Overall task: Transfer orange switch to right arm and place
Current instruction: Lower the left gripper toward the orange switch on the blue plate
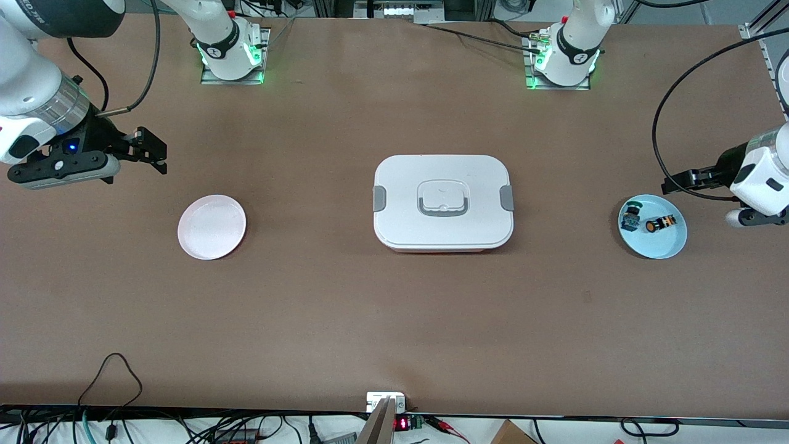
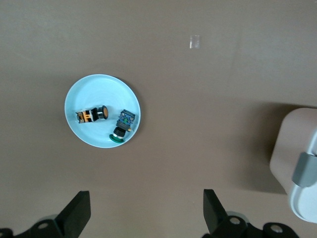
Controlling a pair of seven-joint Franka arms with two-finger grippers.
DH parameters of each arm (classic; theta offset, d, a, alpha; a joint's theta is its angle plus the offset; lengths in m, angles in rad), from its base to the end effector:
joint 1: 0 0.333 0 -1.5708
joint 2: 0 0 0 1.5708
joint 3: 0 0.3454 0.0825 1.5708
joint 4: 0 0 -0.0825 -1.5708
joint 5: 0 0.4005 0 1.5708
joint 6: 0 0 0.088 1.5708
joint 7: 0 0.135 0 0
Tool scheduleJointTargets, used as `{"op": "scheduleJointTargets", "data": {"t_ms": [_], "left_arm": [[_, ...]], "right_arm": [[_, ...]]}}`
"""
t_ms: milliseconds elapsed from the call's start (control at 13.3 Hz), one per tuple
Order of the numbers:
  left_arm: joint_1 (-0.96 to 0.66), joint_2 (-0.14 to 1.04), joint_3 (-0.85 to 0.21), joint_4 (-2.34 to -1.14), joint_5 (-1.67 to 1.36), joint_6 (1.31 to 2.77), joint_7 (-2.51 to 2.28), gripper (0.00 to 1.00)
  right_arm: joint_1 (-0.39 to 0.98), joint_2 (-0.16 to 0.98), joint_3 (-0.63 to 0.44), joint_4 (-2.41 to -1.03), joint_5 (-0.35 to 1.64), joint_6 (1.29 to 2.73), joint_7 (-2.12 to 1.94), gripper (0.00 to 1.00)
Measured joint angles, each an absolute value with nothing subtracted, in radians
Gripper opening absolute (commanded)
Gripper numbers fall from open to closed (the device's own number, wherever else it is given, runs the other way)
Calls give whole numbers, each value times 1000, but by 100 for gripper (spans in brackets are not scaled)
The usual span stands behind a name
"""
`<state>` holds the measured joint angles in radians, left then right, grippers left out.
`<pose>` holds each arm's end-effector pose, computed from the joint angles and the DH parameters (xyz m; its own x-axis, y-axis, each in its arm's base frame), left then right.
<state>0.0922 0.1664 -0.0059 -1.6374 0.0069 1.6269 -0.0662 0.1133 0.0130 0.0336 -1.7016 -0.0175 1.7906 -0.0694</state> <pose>0.6078 0.0537 0.4994 0.9730 0.1501 -0.1752 0.1494 -0.9886 -0.0174 0.5871 0.0848 0.5736 0.9731 0.2179 0.0746 0.2168 -0.9760 0.0221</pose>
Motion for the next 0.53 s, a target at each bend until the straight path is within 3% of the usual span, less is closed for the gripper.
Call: {"op": "scheduleJointTargets", "data": {"t_ms": [375,525], "left_arm": [[122,156,-6,-1709,21,1648,-66,100],[138,151,-5,-1777,24,1740,-60,100]], "right_arm": [[113,13,34,-1701,-17,1789,-69,100],[113,11,34,-1701,-17,1781,-69,100]]}}
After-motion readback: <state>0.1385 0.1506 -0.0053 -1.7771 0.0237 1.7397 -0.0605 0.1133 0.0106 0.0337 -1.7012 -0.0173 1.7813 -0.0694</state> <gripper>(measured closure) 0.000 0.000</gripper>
